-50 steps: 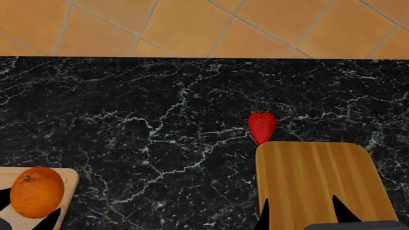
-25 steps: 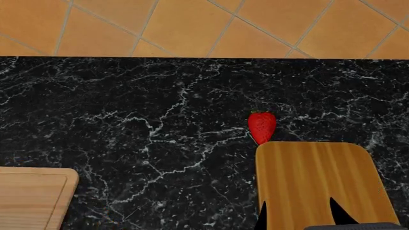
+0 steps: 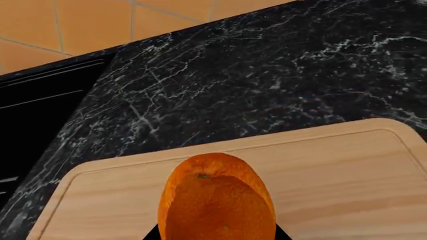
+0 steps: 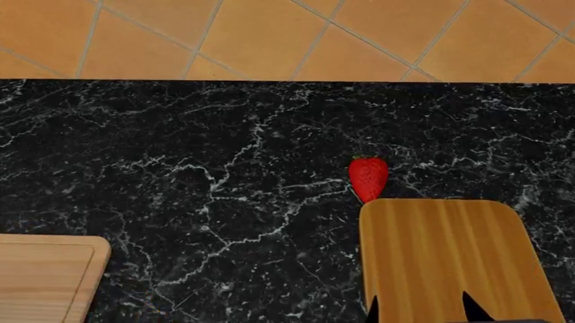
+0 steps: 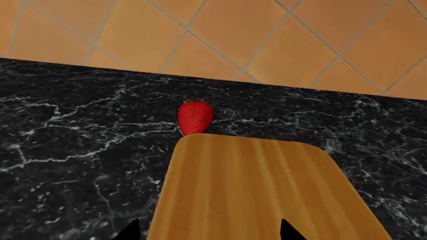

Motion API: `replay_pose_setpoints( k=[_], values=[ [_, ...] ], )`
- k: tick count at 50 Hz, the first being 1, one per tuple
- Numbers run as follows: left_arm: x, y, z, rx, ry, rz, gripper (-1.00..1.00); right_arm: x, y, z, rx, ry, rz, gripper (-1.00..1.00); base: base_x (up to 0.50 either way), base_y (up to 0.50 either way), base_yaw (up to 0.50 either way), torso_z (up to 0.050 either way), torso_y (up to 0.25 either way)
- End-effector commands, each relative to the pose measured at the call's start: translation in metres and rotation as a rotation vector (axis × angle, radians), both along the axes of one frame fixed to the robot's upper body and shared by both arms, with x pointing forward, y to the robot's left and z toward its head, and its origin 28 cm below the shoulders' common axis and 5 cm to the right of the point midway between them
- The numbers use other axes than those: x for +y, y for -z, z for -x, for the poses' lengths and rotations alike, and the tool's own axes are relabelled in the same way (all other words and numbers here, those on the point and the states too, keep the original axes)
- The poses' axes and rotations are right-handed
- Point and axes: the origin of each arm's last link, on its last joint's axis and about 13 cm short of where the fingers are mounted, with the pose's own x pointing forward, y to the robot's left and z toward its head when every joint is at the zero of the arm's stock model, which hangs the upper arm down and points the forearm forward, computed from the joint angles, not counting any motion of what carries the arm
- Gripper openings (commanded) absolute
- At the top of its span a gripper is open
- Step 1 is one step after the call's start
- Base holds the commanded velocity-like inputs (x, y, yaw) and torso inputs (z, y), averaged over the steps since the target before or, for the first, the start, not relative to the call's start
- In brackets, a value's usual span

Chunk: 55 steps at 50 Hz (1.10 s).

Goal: Place the tangerine and the strawberry on separate cutting boards.

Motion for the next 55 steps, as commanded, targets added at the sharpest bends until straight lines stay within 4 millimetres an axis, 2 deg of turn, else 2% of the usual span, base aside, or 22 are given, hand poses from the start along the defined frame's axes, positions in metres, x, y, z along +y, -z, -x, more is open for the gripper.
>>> replay_pose_setpoints(
  k=[1,13,14,18,28,34,35,40,41,43,47,48,52,54,55],
  values=[
    [-0.003,0.008,-0.001,0.042,0.020,0.011,-1.00,-0.003,0.003,-0.002,0.011,0.005,-0.003,1.00,0.00,0.00,0.00,0.000,0.000],
    [0.000,0.005,0.003,0.033,0.002,-0.015,-1.00,-0.003,0.003,-0.002,0.011,0.003,-0.002,1.00,0.00,0.00,0.00,0.000,0.000],
    [-0.002,0.003,0.002,0.031,0.003,-0.006,1.00,-0.003,0.003,-0.002,0.009,0.003,-0.002,1.00,0.00,0.00,0.00,0.000,0.000],
    [-0.006,0.002,-0.002,0.026,0.000,-0.015,1.00,-0.003,0.003,-0.002,0.008,0.003,-0.004,1.00,0.00,0.00,0.00,0.000,0.000],
    [-0.002,-0.002,0.007,0.014,-0.006,-0.018,1.00,-0.001,0.002,0.000,0.008,-0.003,0.000,1.00,0.00,0.00,0.00,0.000,0.000],
    [-0.006,-0.016,0.013,-0.053,-0.014,0.001,1.00,0.000,0.000,-0.003,0.002,-0.003,-0.001,1.00,0.00,0.00,0.00,0.000,0.000],
    [-0.009,-0.024,0.014,-0.122,-0.033,-0.017,1.00,-0.001,-0.005,-0.002,-0.011,0.028,-0.001,1.00,0.00,0.00,0.00,0.000,0.000],
    [-0.018,-0.050,0.025,-0.219,-0.011,0.024,1.00,-0.004,-0.030,-0.010,-0.073,0.044,0.014,1.00,0.00,0.00,0.00,0.000,0.000],
    [-0.024,-0.055,0.024,-0.253,-0.021,0.026,1.00,-0.005,-0.036,-0.013,-0.076,0.049,0.025,1.00,0.00,0.00,0.00,0.000,0.000],
    [-0.029,-0.063,0.034,-0.290,0.000,0.038,1.00,-0.008,-0.053,-0.015,-0.106,0.059,0.016,1.00,0.00,0.00,0.00,0.000,0.000],
    [-0.031,-0.059,0.040,-0.300,-0.005,0.062,1.00,-0.013,-0.075,-0.025,-0.104,0.058,-0.011,1.00,0.00,0.00,0.00,0.000,0.000],
    [-0.030,-0.060,0.040,-0.342,-0.037,0.065,1.00,-0.016,-0.088,-0.028,-0.110,0.056,-0.070,1.00,0.00,0.00,0.00,0.000,0.000],
    [-0.030,-0.069,0.046,-0.418,-0.046,0.130,1.00,-0.018,-0.108,-0.036,-0.084,0.027,-0.009,1.00,0.00,0.00,0.00,0.000,0.000],
    [-0.032,-0.067,0.047,-0.448,-0.063,0.072,1.00,-0.018,-0.114,-0.045,-0.030,0.025,0.002,1.00,0.00,0.00,0.00,0.000,0.000],
    [-0.036,-0.063,0.044,-0.440,-0.049,0.081,1.00,-0.017,-0.118,-0.048,-0.009,0.018,0.072,1.00,0.00,0.00,0.00,0.000,0.000]
  ],
)
